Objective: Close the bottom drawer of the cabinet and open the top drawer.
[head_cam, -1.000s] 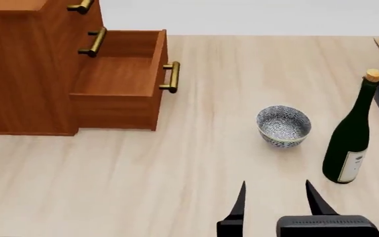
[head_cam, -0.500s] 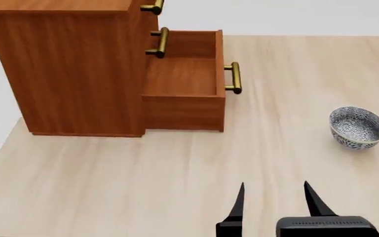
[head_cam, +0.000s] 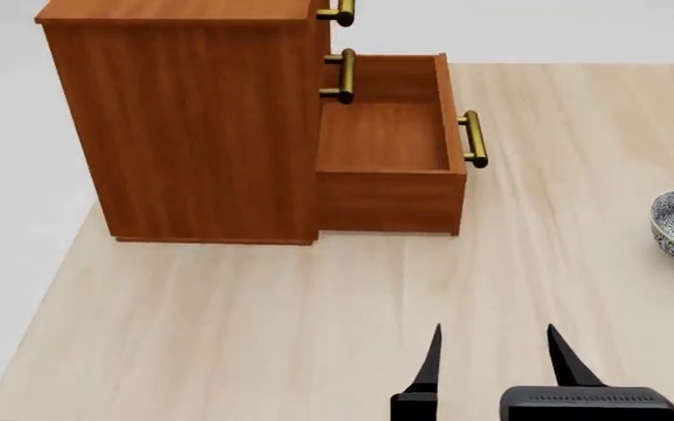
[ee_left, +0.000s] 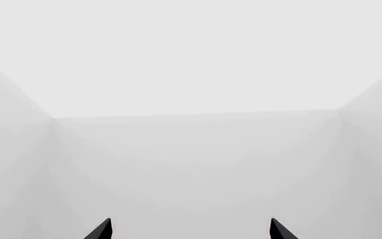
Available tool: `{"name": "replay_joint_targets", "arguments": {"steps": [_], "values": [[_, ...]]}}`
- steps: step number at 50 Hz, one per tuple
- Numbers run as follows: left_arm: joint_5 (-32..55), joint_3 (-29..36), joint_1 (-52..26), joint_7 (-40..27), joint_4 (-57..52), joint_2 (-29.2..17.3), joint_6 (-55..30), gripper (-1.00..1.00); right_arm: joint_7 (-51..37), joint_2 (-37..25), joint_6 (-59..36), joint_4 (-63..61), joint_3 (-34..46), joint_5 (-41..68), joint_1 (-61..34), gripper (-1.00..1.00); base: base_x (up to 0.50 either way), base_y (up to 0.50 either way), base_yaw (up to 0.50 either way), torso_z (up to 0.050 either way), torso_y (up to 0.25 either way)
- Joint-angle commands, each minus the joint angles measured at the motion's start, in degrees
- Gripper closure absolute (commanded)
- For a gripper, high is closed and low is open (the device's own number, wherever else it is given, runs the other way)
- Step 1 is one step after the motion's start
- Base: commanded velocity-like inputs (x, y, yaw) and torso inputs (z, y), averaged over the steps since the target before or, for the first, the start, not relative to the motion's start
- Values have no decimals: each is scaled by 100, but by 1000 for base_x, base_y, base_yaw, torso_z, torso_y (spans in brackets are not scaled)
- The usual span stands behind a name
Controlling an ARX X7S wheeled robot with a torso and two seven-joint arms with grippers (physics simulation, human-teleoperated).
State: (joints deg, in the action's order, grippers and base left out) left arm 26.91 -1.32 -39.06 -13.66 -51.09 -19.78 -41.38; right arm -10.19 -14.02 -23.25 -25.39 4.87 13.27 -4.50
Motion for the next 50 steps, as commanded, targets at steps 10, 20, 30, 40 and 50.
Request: {"name": "replay_joint_targets", "arguments": {"steps": [10, 20, 30, 40, 50], "values": [[259, -120, -48, -74, -11, 26, 5, -100, -121, -39, 2, -78, -53, 43, 41, -100, 267, 0, 0, 0, 0], [286, -80, -26, -84, -30, -10, 95, -100, -147, -61, 27, -94, -54, 70, 71, -100, 286, 0, 0, 0, 0], [317, -70, -2, -131, -46, -52, 137, -100, -168, -84, 34, -84, -43, 86, 85, -100, 286, 0, 0, 0, 0], [359, -55, -43, -177, -15, -81, 164, -100, -182, -106, 18, -77, -39, 128, 46, -100, 290, 0, 0, 0, 0], [400, -31, -98, -235, -8, -115, 160, -100, -195, -124, 25, -66, -14, 155, 30, -100, 290, 0, 0, 0, 0]]}}
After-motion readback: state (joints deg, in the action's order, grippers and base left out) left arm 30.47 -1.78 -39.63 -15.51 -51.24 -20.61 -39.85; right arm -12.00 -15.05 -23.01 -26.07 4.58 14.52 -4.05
